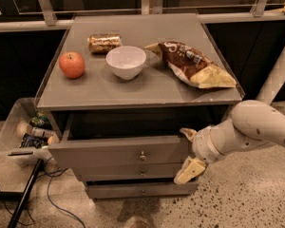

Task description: Open top drawer

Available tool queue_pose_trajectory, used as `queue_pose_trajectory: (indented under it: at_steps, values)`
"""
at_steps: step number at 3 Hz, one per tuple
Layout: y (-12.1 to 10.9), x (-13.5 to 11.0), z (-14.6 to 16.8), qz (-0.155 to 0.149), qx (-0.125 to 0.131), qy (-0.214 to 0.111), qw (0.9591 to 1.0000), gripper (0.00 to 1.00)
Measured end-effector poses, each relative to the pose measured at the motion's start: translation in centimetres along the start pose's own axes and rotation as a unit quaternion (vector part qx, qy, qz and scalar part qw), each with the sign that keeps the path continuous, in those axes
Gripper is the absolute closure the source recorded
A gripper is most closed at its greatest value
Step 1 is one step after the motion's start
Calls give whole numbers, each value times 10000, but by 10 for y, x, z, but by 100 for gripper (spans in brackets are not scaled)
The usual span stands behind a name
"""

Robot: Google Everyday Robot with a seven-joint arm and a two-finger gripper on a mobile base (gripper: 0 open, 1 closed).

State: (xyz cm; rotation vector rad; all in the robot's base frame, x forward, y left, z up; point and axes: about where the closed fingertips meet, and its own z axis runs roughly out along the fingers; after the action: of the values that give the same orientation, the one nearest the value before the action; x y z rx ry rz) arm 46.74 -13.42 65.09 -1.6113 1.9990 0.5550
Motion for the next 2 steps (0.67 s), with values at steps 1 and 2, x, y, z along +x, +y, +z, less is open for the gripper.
queue_pose_trajectory:
  at_steps: [1, 2]
  values:
    - [0, 0, 0, 0, 0, 0, 10000, 41]
    - [-1, -2, -3, -1, 1, -3, 10000, 64]
